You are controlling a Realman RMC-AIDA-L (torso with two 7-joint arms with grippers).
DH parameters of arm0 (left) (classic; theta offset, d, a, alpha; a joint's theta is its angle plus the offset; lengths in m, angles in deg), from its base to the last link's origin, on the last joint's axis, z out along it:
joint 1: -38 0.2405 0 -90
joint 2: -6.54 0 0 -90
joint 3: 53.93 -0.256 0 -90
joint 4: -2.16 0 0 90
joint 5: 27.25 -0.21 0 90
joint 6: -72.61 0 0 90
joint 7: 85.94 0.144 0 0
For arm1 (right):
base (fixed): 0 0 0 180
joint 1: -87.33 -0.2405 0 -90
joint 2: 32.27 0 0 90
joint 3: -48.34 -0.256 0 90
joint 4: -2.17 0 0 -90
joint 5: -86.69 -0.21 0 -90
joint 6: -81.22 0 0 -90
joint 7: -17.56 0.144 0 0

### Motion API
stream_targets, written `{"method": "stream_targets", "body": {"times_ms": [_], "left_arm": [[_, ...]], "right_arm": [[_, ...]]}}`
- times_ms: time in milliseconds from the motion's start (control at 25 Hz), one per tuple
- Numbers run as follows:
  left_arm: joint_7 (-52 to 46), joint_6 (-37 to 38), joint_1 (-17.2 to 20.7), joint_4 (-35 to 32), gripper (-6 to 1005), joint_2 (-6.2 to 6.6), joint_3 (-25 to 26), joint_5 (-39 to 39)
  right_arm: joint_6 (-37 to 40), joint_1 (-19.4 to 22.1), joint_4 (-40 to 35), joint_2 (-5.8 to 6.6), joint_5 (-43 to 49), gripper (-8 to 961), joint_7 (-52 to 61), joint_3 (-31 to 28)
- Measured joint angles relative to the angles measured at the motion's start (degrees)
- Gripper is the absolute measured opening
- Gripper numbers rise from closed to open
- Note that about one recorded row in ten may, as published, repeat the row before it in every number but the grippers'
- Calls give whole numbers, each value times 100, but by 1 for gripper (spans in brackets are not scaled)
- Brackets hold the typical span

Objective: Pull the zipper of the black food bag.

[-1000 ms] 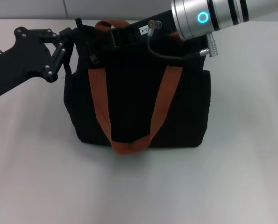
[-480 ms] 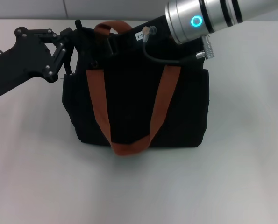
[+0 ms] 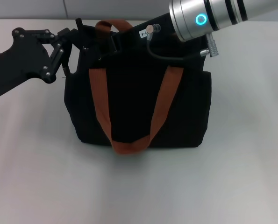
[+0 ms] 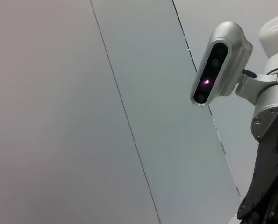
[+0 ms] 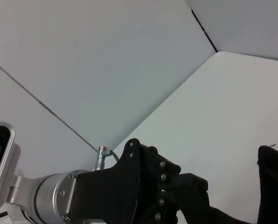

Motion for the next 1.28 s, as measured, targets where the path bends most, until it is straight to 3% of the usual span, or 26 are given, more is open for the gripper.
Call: {"method": "stream_targets", "body": {"times_ms": [1280], "left_arm": [[62,-121,76,0,113,10,24,11]], "right_arm": [[105,119,-578,37,143,1,139,12]]}}
